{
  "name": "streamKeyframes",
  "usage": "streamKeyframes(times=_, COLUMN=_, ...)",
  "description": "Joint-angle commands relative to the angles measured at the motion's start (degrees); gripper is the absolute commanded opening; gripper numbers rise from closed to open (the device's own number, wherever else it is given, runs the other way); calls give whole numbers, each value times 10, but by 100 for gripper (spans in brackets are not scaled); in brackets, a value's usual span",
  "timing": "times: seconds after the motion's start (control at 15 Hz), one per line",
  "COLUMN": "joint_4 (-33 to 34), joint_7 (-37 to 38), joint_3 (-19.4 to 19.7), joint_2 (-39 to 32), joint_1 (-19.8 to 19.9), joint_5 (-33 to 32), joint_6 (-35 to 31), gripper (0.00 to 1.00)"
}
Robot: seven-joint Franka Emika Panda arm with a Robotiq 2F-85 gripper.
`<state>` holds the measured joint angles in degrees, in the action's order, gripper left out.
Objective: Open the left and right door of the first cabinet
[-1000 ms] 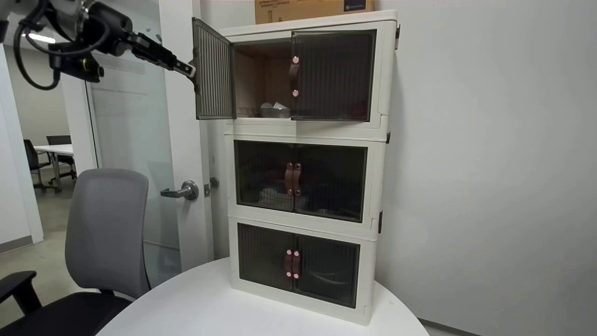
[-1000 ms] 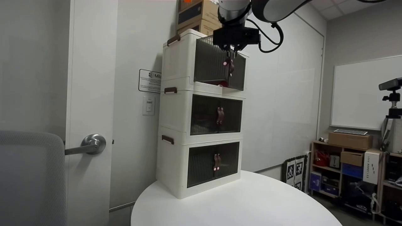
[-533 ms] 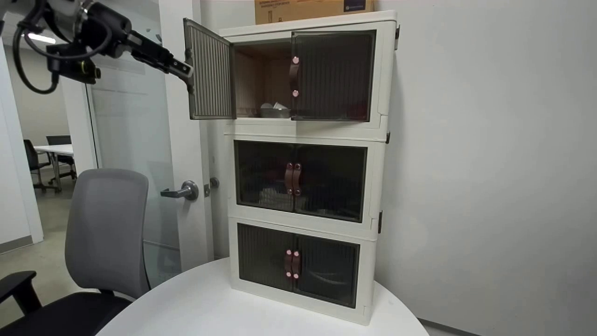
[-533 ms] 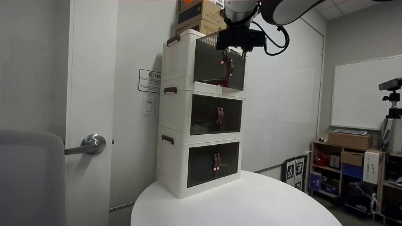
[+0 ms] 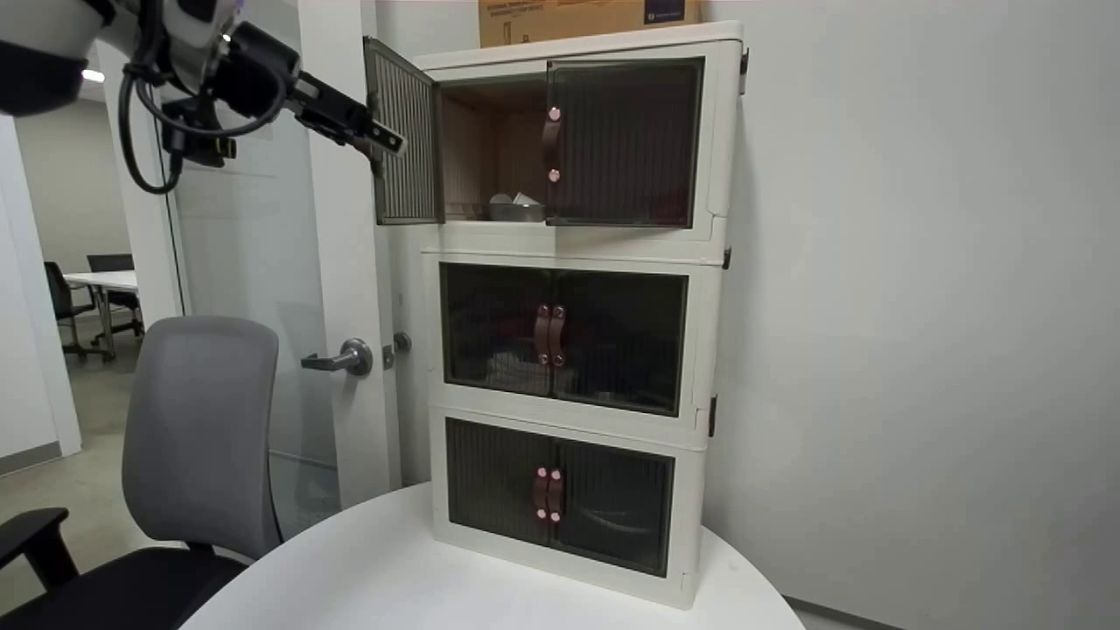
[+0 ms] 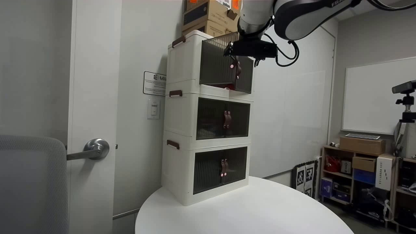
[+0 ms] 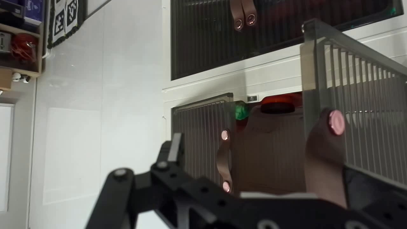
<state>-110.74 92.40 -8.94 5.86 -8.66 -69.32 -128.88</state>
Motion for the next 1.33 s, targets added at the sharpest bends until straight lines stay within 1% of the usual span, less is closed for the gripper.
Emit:
streamKeyframes(times=0.0, joint_4=-9, joint_7=-24, joint_3=5, joint_2=-30, joint_1=6, joint_5=12, joint_6=-34, gripper=100)
streamKeyframes(times=0.2, joint_4=-11, joint_7=-22, joint_3=3, joint_2=-26, joint_1=8, joint_5=13, joint_6=-28, gripper=100)
streamKeyframes(times=0.53, joint_4=-33, joint_7=-37, joint_3=-6, joint_2=5, joint_1=-3, joint_5=34, joint_6=-29, gripper=100)
streamKeyframes(times=0.87, joint_4=-46, joint_7=-42, joint_3=-29, joint_2=23, joint_1=-25, joint_5=69, joint_6=-27, gripper=100)
streamKeyframes(times=1.0, joint_4=-47, joint_7=-43, joint_3=-40, joint_2=25, joint_1=-33, joint_5=75, joint_6=-17, gripper=100)
streamKeyframes(times=1.13, joint_4=-35, joint_7=-12, joint_3=-57, joint_2=19, joint_1=-39, joint_5=62, joint_6=32, gripper=100)
streamKeyframes(times=1.27, joint_4=-8, joint_7=24, joint_3=-79, joint_2=1, joint_1=-46, joint_5=49, joint_6=109, gripper=100)
